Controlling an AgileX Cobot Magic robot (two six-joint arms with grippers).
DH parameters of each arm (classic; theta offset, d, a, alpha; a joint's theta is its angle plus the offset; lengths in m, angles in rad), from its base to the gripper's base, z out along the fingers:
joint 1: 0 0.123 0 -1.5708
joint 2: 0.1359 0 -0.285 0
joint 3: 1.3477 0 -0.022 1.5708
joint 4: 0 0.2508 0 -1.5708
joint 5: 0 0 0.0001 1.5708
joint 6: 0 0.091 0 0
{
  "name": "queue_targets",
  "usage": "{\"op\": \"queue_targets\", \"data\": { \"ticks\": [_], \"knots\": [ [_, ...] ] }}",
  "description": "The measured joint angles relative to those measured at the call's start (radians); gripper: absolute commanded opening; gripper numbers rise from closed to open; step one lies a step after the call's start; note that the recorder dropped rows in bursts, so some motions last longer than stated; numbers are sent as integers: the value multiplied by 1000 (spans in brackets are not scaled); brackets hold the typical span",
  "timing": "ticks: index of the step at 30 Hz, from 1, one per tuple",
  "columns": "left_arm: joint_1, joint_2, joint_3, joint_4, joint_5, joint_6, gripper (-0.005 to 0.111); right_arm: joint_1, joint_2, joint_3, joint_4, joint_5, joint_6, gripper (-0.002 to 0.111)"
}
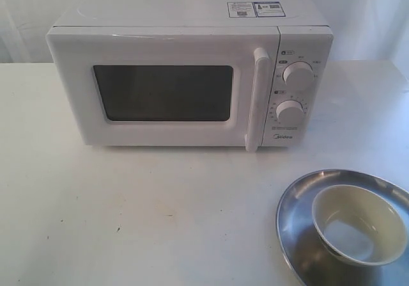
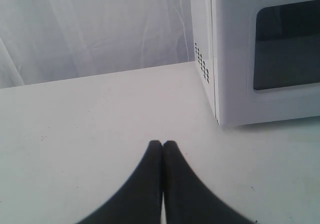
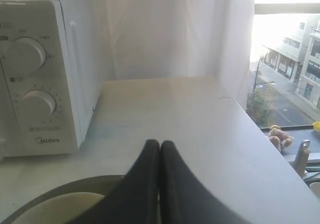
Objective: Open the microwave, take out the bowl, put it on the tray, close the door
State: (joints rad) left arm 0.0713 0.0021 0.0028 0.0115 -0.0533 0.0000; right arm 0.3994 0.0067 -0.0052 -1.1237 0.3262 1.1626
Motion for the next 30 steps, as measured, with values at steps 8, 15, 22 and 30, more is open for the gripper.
{"op": "queue_targets", "data": {
  "ticks": [8,15,22,30],
  "knots": [
    [0,0,0,0,0,0,0,0,0,0,297,-81,-342,0],
    [0,0,0,0,0,0,0,-30,0,0,660,-213,-685,0],
    [0,0,0,0,0,0,0,-132,0,0,1012,-277,-970,0],
    [0,0,0,0,0,0,0,-168,0,0,1166,-277,-1133,0]
  ]
}}
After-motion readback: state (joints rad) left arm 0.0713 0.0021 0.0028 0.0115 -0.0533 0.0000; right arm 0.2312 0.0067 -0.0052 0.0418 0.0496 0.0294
